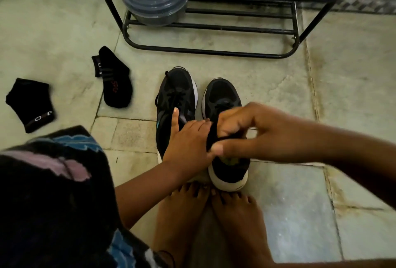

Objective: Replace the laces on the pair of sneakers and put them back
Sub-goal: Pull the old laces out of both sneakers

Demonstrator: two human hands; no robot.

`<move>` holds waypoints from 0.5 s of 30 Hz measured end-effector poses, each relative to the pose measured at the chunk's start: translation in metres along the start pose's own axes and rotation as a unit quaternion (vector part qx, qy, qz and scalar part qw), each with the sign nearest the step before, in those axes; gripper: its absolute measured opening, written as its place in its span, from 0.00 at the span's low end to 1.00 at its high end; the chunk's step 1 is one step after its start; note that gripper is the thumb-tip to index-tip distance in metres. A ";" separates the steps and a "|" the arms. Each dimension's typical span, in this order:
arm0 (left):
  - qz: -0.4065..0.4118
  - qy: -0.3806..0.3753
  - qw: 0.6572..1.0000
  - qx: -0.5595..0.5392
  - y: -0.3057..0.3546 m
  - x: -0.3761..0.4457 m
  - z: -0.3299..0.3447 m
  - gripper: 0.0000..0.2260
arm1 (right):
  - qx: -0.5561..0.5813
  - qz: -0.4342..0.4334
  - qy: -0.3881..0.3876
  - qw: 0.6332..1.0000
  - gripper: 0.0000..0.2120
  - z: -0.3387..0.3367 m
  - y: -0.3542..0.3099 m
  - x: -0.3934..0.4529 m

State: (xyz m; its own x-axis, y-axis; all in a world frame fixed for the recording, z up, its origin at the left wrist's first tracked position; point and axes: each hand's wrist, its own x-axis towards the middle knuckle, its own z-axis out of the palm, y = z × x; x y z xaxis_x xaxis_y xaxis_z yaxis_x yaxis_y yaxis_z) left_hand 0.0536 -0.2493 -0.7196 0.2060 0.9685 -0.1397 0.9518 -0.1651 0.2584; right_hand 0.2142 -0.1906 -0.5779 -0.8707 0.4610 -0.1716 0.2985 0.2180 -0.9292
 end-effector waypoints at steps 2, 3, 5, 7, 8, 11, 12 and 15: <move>-0.011 0.000 1.000 0.008 0.000 0.001 0.002 0.26 | -0.063 0.002 0.017 0.998 0.08 0.022 0.021 -0.007; -0.013 0.000 1.000 0.016 0.000 0.001 0.001 0.24 | -0.174 0.085 0.070 0.979 0.10 0.056 0.043 -0.028; -0.014 -0.004 1.000 0.022 0.001 0.000 0.000 0.23 | -0.253 0.303 0.068 0.916 0.23 0.139 0.105 -0.052; -0.012 -0.007 1.000 0.022 0.002 0.000 -0.003 0.25 | -0.327 0.315 0.092 0.886 0.22 0.196 0.149 -0.057; -0.010 -0.005 1.000 0.021 0.002 0.000 -0.004 0.26 | -0.378 0.279 0.119 0.875 0.19 0.202 0.161 -0.056; -0.015 -0.012 1.000 0.020 0.003 -0.001 -0.004 0.26 | -0.396 0.272 0.161 0.862 0.15 0.194 0.153 -0.050; -0.016 -0.014 1.000 0.021 0.004 -0.001 -0.005 0.26 | -0.388 0.290 0.129 0.865 0.15 0.196 0.154 -0.047; -0.020 -0.017 1.000 0.017 0.005 0.000 -0.006 0.26 | -0.272 0.346 0.085 0.894 0.15 0.189 0.162 -0.050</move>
State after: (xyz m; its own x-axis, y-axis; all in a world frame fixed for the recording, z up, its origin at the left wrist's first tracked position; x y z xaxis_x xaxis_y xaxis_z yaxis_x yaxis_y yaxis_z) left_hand 0.0565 -0.2494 -0.7127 0.1749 0.9678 -0.1809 0.9664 -0.1335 0.2198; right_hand 0.2322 -0.3416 -0.7815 -0.3452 0.7610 -0.5493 0.9292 0.1948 -0.3140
